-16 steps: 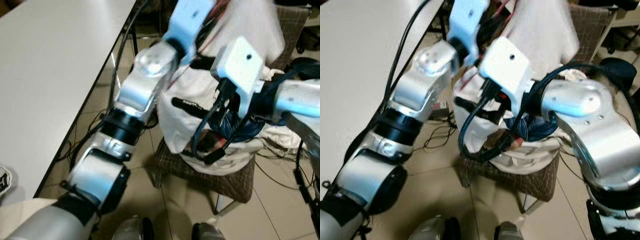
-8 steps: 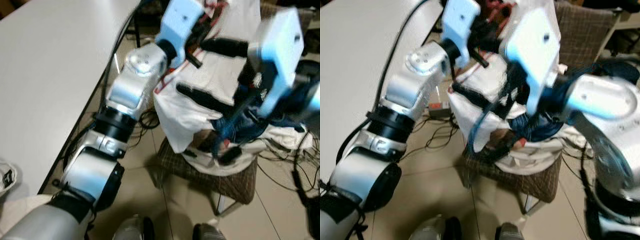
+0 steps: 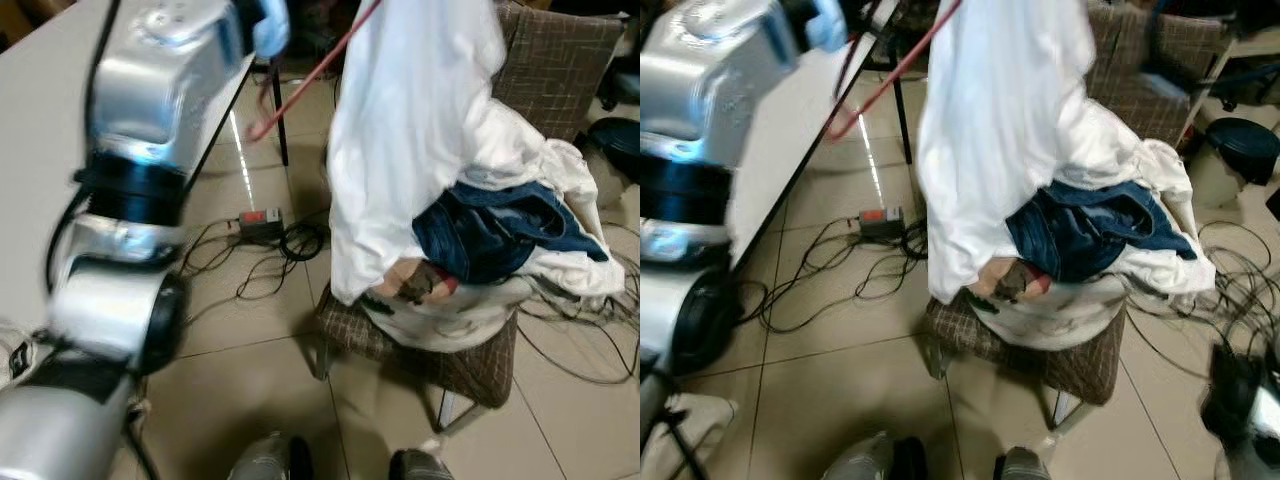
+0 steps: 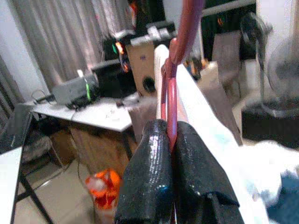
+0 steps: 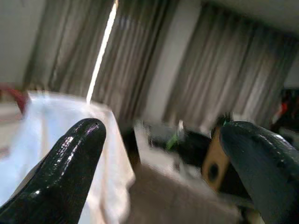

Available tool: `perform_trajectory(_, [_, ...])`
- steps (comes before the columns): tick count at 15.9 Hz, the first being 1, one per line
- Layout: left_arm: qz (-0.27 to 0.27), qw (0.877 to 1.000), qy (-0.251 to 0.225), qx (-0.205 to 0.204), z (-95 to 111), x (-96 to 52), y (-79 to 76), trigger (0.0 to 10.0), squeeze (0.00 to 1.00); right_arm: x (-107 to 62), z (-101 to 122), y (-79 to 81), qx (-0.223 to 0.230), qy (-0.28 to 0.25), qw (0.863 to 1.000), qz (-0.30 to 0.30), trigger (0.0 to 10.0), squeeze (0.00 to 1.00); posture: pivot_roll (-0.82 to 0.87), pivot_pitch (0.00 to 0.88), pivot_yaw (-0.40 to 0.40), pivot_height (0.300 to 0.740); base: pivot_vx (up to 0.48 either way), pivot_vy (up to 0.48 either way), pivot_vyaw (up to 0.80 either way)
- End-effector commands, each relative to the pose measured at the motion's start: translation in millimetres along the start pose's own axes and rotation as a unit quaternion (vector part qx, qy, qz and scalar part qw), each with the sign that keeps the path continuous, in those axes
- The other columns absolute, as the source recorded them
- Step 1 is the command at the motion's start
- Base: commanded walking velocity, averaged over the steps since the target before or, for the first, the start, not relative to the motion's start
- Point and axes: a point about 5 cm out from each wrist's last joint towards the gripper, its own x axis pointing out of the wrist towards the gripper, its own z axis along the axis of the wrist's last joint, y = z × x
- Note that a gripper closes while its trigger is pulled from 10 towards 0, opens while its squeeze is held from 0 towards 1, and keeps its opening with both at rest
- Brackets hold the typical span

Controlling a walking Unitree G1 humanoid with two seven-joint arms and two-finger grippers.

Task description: Hang hanger

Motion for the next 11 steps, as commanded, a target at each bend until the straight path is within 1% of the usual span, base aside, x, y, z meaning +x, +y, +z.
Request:
perform_trajectory(1, [-0.023,0.999,0.01,0.023,5,-3.8,-7.7,10.0,0.0,-0.3,-9,17.6,0.02,0.016,0.998,0.05,10.0,0.0,-0.15,0.058,0.089,0.74,0.0,0.0,0.0])
perform_trajectory(2, [-0.023,0.999,0.011,0.027,3,-5.4,-9.4,10.0,0.0,-0.3,-15,25.8,0.036,0.019,0.998,0.057,10.0,0.0,-0.15,0.058,0.087,0.74,0.0,0.0,0.0])
perform_trajectory(3, [0.003,1.0,-0.009,0.015,0,-4.9,-10.9,10.0,0.0,1.6,-23,40.3,0.067,0.014,0.996,0.062,10.0,0.0,-0.14,0.06,0.082,0.74,0.0,0.0,0.0])
perform_trajectory(4, [0.02,0.999,-0.023,0.011,0,-4.3,-10.7,10.0,0.0,2.3,-25,44.2,0.073,0.012,0.995,0.061,10.0,0.0,-0.14,0.06,0.082,0.74,0.0,0.0,0.0])
perform_trajectory(5, [0.05,0.997,-0.058,-0.007,-2,-4.9,-14.1,10.0,0.0,1.5,-34,52.9,0.069,0.019,0.996,0.045,10.0,0.0,-0.14,0.063,0.083,0.74,0.0,0.0,0.0])
perform_trajectory(6, [0.054,0.996,-0.063,-0.016,-12,-8.6,-21.8,10.0,0.0,-3.7,-45,63.2,0.06,0.018,0.998,0.028,10.0,0.0,-0.15,0.065,0.087,0.74,0.0,0.0,0.0])
perform_trajectory(7, [0.057,0.997,-0.049,-0.013,-25,-12.1,-28.3,10.0,0.0,-7.8,-53,69.1,0.064,0.028,0.997,0.02,10.0,0.0,-0.15,0.069,0.086,0.74,0.0,0.0,0.0])
perform_trajectory(8, [0.065,0.997,-0.034,-0.013,-40,-16.9,-35.6,10.0,0.0,-12.6,-61,74.7,0.079,0.045,0.996,0.006,10.0,0.0,-0.16,0.071,0.086,0.74,0.0,0.0,0.0])
perform_trajectory(9, [0.076,0.997,-0.024,-0.019,-55,-23.7,-43.1,10.0,0.0,-15.7,-62,79.7,0.096,0.044,0.994,-0.001,10.0,0.0,-0.16,0.073,0.085,0.74,0.0,0.0,0.0])
perform_trajectory(10, [0.091,0.995,-0.019,-0.047,-66,-30.7,-48.7,10.0,0.0,-16.6,-60,84.0,0.103,0.033,0.994,-0.01,10.0,0.0,-0.17,0.074,0.083,0.74,0.0,0.0,0.0])
perform_trajectory(11, [0.11,0.992,-0.018,-0.062,-72,-36.1,-52.2,10.0,0.0,-17.6,-60,90.7,0.117,0.024,0.993,-0.016,10.0,0.0,-0.16,0.074,0.075,0.74,0.0,0.0,0.0])
